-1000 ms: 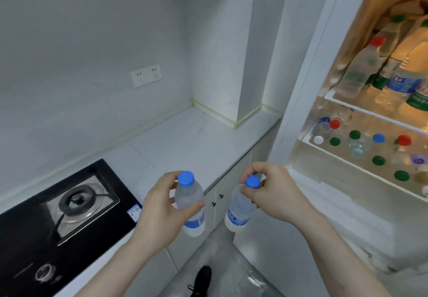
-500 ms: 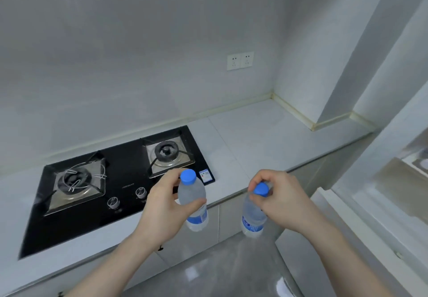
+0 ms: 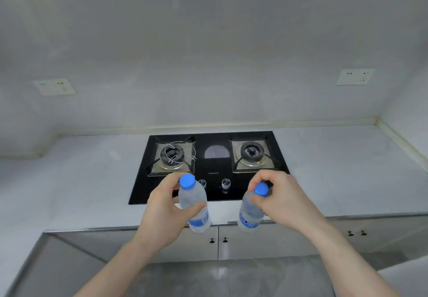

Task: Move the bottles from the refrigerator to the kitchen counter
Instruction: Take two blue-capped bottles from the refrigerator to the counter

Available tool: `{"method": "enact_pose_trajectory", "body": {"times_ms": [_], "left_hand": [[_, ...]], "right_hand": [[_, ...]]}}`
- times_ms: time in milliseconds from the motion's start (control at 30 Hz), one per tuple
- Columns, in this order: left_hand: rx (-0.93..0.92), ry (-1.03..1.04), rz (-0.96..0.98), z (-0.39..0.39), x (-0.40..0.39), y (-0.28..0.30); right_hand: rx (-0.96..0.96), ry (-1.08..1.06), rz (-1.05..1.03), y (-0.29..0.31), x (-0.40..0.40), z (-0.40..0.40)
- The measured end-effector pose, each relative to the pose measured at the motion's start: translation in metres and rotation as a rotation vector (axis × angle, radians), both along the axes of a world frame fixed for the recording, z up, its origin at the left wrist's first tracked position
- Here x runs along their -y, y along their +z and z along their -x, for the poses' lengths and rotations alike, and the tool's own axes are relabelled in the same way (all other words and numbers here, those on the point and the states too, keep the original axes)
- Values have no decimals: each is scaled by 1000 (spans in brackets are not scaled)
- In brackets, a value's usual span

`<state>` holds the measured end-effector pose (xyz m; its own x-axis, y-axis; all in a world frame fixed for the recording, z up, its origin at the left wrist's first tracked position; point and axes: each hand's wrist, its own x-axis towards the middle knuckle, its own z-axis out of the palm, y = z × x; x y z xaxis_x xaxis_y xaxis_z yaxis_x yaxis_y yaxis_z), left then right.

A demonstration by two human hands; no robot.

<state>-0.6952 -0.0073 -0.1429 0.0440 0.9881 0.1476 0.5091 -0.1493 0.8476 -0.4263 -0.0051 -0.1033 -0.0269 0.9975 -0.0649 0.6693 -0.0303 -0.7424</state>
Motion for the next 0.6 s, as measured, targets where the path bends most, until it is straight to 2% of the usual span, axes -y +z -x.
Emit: {"method": "enact_pose_trajectory", "body": {"times_ms": [233,600], "left_hand": [[15,157,0,128,0,-6],[106,435,16,274,24,-13]], "right_hand": [[18,174,-21,2,-39,130],[36,445,-32,3,-89,299]]}}
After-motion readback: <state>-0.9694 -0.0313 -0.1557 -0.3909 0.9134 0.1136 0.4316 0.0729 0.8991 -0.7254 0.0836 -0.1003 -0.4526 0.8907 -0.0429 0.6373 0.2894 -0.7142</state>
